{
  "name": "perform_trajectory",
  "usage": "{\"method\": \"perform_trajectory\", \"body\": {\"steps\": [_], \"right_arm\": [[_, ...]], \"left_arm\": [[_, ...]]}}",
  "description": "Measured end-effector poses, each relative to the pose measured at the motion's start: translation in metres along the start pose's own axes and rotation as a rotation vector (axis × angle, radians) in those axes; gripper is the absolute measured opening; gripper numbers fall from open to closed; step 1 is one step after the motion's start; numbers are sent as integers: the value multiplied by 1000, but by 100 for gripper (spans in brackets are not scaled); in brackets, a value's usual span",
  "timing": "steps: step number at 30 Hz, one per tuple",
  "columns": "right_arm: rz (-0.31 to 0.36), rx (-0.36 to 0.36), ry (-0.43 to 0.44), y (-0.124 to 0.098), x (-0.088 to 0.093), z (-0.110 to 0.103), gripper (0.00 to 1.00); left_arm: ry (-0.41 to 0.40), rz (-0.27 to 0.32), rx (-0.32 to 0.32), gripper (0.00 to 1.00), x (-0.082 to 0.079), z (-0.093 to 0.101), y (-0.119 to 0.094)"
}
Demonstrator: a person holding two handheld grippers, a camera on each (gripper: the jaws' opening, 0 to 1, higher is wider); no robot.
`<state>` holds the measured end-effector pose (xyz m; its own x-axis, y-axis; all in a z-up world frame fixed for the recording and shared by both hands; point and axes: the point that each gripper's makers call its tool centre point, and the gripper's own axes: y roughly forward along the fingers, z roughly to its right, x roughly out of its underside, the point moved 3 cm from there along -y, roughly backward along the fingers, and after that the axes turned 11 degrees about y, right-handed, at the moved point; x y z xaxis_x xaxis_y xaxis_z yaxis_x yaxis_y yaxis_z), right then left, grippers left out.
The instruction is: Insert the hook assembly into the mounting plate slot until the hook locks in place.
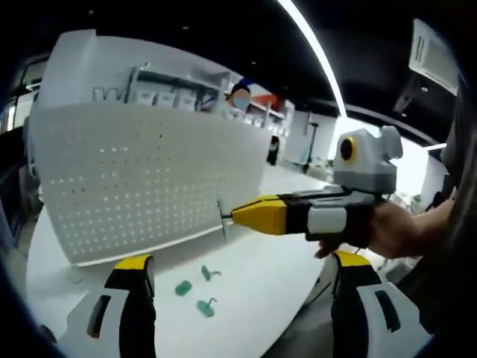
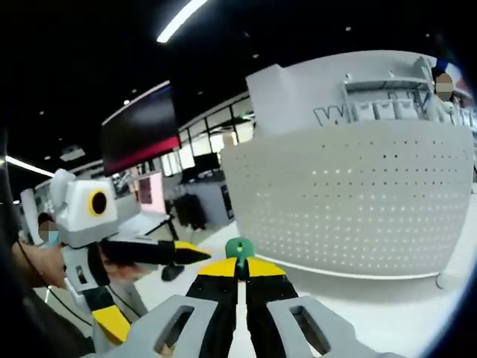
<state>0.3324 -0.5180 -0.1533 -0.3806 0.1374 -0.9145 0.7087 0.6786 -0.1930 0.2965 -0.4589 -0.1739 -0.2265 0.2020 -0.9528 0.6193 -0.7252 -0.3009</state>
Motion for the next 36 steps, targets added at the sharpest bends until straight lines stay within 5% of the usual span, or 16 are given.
{"method": "perform_trajectory", "body": {"steps": [27, 36], "right_arm": [[161, 177, -44, 24, -57, 70, 0], [274, 285, -61, 33, -74, 109, 0]], "left_arm": [[-8, -36, -41, 100, 6, -19, -4], [-31, -48, -55, 100, 14, -25, 0]]}}
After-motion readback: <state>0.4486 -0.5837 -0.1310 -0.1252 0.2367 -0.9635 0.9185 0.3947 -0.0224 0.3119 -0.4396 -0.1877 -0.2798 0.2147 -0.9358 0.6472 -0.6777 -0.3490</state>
